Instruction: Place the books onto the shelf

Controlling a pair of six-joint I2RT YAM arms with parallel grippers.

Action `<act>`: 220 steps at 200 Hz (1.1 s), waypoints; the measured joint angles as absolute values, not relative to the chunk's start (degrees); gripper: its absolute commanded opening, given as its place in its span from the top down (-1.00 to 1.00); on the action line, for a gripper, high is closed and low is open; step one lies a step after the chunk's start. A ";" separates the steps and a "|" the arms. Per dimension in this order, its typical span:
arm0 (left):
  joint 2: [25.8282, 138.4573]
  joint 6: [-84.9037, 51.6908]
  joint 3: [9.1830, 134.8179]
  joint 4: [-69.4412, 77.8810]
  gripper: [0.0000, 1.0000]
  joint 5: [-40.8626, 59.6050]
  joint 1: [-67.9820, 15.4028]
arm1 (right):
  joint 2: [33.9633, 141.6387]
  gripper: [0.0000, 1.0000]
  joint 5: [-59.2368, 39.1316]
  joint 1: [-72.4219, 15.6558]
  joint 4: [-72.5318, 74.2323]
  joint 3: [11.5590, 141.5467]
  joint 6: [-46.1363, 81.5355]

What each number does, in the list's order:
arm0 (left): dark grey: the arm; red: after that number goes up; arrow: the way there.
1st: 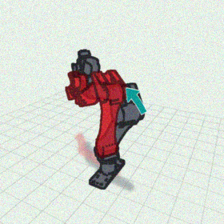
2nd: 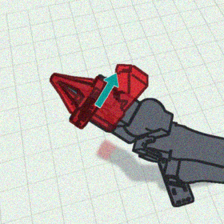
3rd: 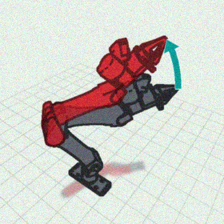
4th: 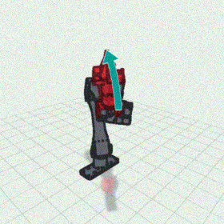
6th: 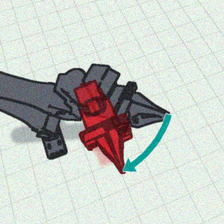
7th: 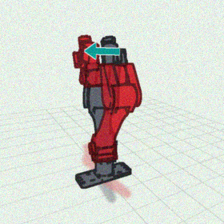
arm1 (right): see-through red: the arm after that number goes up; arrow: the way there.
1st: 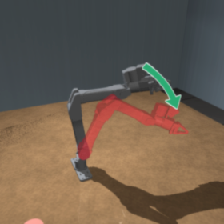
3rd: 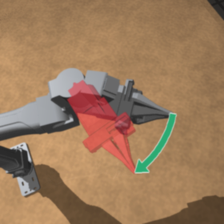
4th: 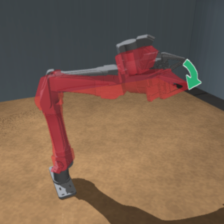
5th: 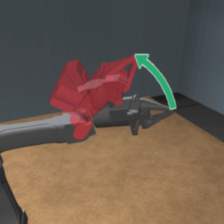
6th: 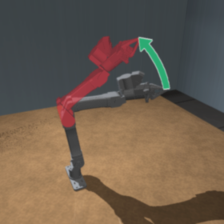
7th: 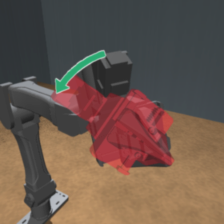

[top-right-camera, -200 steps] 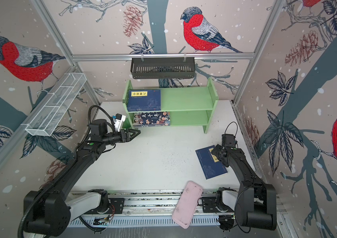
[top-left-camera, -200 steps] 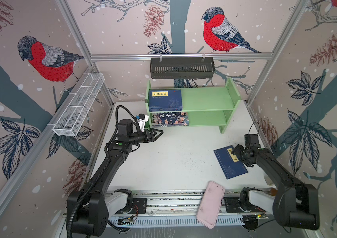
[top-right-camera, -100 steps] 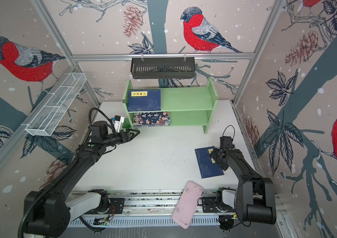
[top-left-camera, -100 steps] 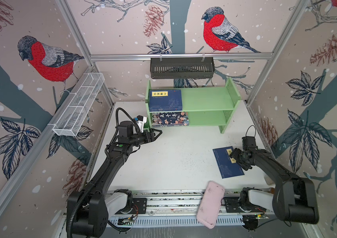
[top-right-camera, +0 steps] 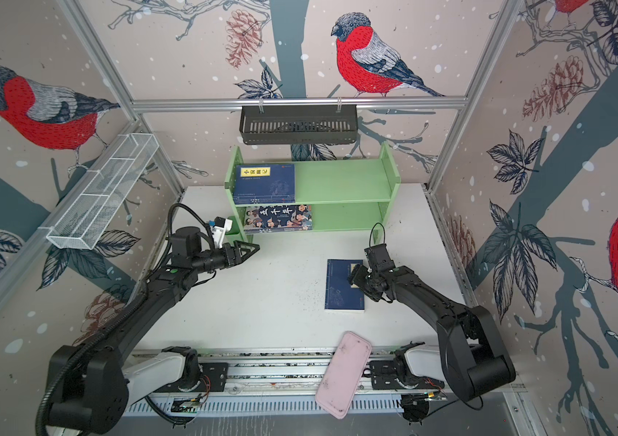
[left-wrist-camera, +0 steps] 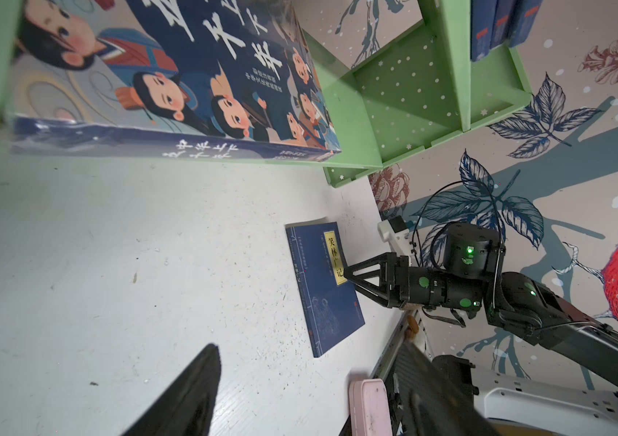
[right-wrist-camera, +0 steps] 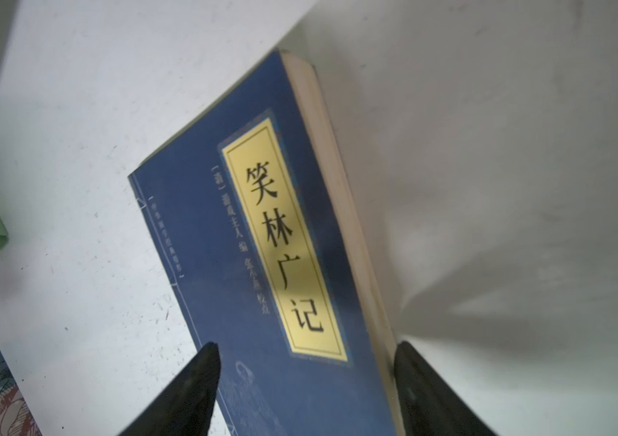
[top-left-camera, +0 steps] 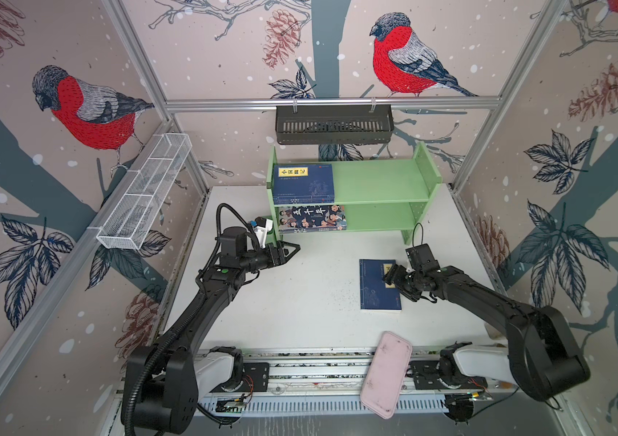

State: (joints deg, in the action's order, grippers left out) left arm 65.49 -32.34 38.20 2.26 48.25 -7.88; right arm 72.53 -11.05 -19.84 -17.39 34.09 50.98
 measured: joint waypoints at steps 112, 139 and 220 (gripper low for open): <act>74.83 -23.70 32.42 12.38 -0.44 54.94 -15.99 | 65.04 -0.29 -5.72 -19.51 -0.91 21.93 44.62; 74.94 -23.79 30.44 14.63 -0.45 52.82 -16.27 | 63.72 -0.29 -6.04 -19.55 3.40 20.82 41.67; 78.37 -20.56 31.11 14.92 -0.46 51.35 -17.06 | 66.76 -0.28 -5.74 -19.68 7.81 20.38 35.44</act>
